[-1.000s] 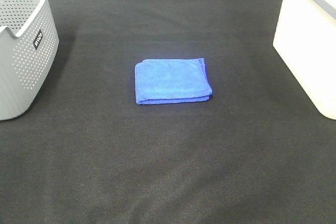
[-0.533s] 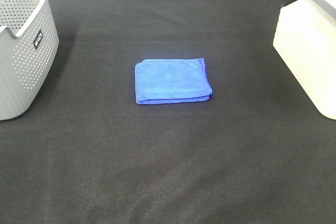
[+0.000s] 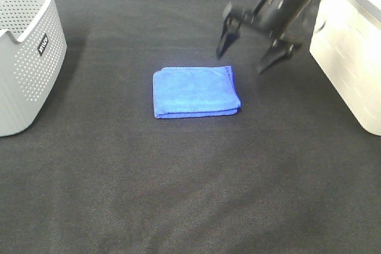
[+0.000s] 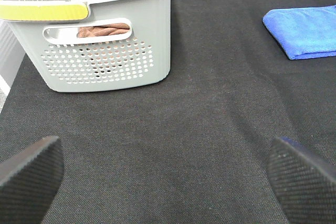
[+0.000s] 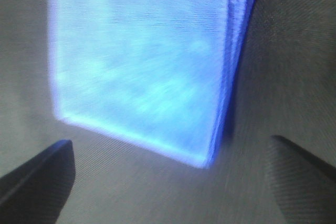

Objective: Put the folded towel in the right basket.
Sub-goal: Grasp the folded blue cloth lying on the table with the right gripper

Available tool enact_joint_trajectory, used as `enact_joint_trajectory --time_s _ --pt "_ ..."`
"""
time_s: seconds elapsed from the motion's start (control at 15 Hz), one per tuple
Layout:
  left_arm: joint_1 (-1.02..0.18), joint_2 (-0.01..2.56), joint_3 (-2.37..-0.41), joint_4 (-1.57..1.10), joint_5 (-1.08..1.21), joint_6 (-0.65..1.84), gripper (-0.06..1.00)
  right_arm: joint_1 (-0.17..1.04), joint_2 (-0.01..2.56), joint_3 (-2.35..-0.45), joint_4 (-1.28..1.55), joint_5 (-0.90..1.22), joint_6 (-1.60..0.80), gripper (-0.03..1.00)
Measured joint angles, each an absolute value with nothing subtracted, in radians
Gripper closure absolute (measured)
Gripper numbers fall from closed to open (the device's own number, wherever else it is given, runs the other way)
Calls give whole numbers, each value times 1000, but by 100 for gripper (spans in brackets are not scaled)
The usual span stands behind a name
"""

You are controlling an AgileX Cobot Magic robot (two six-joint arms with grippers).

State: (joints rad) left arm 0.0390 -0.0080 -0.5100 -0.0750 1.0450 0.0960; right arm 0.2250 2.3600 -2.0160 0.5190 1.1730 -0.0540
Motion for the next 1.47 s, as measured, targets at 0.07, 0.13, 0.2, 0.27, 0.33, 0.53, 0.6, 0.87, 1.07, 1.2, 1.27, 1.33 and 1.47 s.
enact_joint_trajectory --time_s 0.07,0.13,0.2,0.27,0.33,0.53,0.6,0.87,1.07,1.2,1.27,1.33,1.47 --pt "39 -8 -510 -75 1045 96 -4 225 2404 -2035 521 1172 -54 3" --pt "39 -8 -510 -75 1045 96 -4 218 2455 -2047 528 1167 -54 3" --pt "39 -8 -510 -75 1045 96 -4 213 2472 -2050 529 1155 -54 3" --pt "39 -8 -510 -75 1045 96 -4 205 2482 -2050 530 1133 -59 3" --pt "39 -8 -510 -75 1045 96 -4 197 2485 -2050 537 1111 -64 3" --pt "39 -8 -510 -75 1045 96 -4 187 2515 -2058 562 1088 -80 4" --pt "39 -8 -510 -75 1045 96 -4 187 2522 -2061 568 1087 -80 4" --pt "39 -8 -510 -75 1045 96 -4 185 2539 -2072 606 1086 -82 5" --pt "39 -8 -510 -75 1045 96 -4 220 2568 -2083 662 1086 -105 7" --pt "39 -8 -510 -75 1045 96 -4 304 2587 -2086 698 1062 -111 17" --pt "39 -8 -510 -75 1045 96 -4 330 2592 -2086 703 1045 -122 24" --pt "39 -8 -510 -75 1045 96 -4 347 2596 -2086 703 1027 -127 34" --pt "39 -8 -510 -75 1045 96 -4 352 2605 -2086 703 1010 -129 56"
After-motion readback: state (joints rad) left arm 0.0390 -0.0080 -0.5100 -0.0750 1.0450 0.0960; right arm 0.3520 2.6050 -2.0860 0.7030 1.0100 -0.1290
